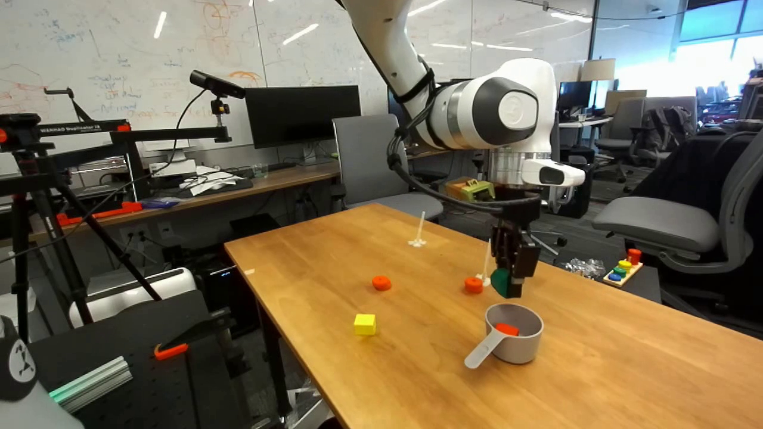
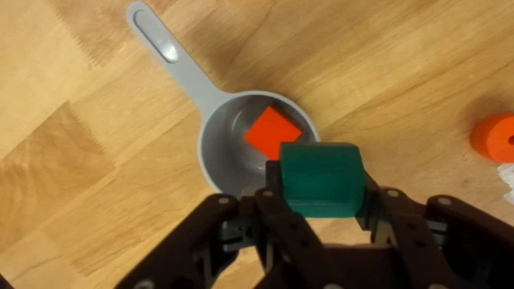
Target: Put the blocks in the grey cup
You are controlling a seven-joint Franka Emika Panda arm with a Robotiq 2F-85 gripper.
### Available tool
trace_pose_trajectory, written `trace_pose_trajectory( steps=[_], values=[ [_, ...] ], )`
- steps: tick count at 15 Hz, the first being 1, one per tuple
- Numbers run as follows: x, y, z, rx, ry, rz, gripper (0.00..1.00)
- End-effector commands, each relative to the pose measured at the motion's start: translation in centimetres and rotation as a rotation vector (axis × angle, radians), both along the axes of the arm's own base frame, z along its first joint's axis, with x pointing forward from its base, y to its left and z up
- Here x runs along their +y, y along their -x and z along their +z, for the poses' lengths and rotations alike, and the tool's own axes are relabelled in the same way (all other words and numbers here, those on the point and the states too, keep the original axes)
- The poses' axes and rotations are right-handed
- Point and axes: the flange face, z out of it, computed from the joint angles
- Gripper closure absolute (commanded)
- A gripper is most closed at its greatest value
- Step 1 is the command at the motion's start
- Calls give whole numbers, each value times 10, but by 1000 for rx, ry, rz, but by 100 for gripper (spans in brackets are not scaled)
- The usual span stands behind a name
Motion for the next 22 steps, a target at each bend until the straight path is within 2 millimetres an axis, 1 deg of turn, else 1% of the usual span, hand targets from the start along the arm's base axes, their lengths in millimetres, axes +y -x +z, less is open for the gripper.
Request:
trace_pose_trajectory(
  steps=[1,3,4,5,6,8,9,11,13,16,18,20,22],
  values=[
    [-23,4,-2,31,-7,-52,83],
    [-31,6,-6,48,-8,-68,83],
    [-33,7,-7,60,-10,-83,33],
    [-35,8,-9,63,-4,-88,32],
    [-36,9,-9,69,-6,-90,27],
    [-32,10,-10,74,-7,-79,12],
    [-28,11,-9,75,-8,-69,2],
    [-10,13,-11,84,-14,-29,0],
    [20,20,-16,124,-49,70,0],
    [72,38,-23,172,-64,240,0],
    [100,50,-29,211,-78,339,0],
    [120,62,-33,254,-77,440,0],
    [130,73,-35,296,-70,493,0]
  ],
)
